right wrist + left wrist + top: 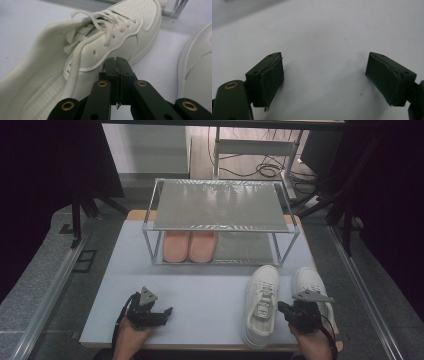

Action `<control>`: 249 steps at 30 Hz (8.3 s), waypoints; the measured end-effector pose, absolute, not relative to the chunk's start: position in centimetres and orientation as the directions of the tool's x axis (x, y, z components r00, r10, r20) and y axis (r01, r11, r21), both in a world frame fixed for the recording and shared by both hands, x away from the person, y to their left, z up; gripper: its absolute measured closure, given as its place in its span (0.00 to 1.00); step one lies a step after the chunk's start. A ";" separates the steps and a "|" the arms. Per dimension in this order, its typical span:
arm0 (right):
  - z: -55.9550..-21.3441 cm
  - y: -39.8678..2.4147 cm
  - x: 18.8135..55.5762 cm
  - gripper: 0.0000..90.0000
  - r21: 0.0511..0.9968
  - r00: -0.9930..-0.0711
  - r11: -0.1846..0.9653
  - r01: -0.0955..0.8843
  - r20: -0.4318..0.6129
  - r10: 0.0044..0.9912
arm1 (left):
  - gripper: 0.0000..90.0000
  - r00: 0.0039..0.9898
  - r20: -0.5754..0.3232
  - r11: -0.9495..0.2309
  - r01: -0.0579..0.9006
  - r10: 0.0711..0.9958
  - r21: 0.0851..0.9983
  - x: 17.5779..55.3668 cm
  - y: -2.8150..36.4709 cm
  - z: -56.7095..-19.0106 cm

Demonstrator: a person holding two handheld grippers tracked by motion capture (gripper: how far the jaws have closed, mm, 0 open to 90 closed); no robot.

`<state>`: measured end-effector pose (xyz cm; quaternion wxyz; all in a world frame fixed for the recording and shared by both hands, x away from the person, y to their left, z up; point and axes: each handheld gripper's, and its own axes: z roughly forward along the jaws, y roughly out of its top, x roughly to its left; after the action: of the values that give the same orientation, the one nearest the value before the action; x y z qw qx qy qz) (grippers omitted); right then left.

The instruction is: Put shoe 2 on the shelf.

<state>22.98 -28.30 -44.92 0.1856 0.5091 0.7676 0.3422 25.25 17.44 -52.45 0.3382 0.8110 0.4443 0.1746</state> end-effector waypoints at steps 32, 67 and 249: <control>-45.7 -24.0 25.4 1.00 0.718 -0.442 0.276 0.639 0.049 0.896 | 0.17 0.544 -0.018 -0.376 0.603 0.839 0.703 25.3 17.4 -52.5; -49.0 -22.8 31.1 1.00 0.686 -0.377 0.266 0.677 0.013 0.926 | 0.17 0.544 -0.020 -0.375 0.604 0.839 0.704 25.3 17.4 -52.5; -36.6 -20.5 31.6 0.90 0.630 -0.606 0.023 0.776 0.736 0.303 | 0.17 0.546 -0.019 -0.376 0.600 0.837 0.706 25.3 17.4 -52.5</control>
<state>31.63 -20.48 -36.58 -0.2051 0.3936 0.6853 0.5773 25.27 17.41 -52.47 0.3403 0.8108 0.4431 0.1745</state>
